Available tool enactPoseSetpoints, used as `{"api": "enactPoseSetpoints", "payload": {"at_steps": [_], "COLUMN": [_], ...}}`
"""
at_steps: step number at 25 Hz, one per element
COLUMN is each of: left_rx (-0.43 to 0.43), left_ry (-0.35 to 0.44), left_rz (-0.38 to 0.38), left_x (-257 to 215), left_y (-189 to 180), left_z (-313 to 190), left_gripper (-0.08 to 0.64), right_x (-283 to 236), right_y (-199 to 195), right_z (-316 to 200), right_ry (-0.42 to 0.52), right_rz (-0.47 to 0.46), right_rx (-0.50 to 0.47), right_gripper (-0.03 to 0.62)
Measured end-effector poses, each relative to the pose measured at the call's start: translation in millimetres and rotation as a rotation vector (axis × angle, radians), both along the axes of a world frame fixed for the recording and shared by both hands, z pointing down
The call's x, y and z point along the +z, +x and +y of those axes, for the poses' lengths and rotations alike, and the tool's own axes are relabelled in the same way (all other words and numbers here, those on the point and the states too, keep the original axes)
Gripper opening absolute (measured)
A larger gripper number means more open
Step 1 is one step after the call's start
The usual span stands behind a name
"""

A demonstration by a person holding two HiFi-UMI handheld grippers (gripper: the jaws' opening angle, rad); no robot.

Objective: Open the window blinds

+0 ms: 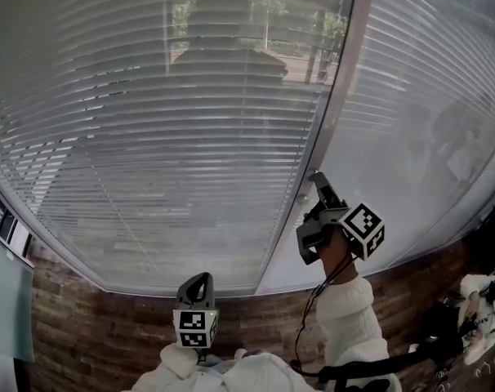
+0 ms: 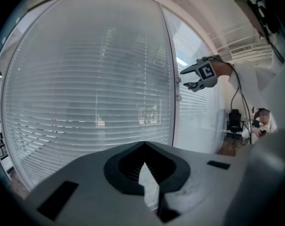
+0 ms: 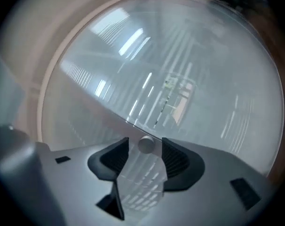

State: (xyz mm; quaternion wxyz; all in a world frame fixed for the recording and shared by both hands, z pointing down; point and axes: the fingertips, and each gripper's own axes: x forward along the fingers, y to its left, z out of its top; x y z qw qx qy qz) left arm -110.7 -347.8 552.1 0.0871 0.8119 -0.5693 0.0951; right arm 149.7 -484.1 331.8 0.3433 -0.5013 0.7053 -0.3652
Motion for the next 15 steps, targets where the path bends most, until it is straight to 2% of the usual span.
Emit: {"api": "enactPoseSetpoints", "payload": {"at_steps": [1,2,4,9,11,15], "left_rx": [0.007,0.013,0.020,0.003,-0.012,-0.035], "left_ry": [0.000,-0.001,-0.002,-0.004,-0.009,-0.019], "left_rz": [0.002,0.002,0.004,0.009,0.011,0.018], "left_x": [1,2,2,5,7,9], "left_y": [2,5,7,-3,-11,-21], "left_z": [0,1,2,2,1,0], "left_gripper": [0.002,0.002,0.002,0.002,0.002,0.002], "right_x": [3,8,17,13,15,14], "right_y": [1,0,-4,1,1,1], "right_z": [-3,-6,-13,-22,-23,-22], "right_ry": [-0.013,-0.029,-0.070,-0.085,-0.102,-0.102], "right_rz": [-0.149,-0.255,-0.374,-0.441,-0.440,-0.421], "right_rx": [0.004,0.004,0.009,0.054,0.057,0.063], "right_gripper": [0.209,0.209,0.209,0.206,0.144,0.133]}}
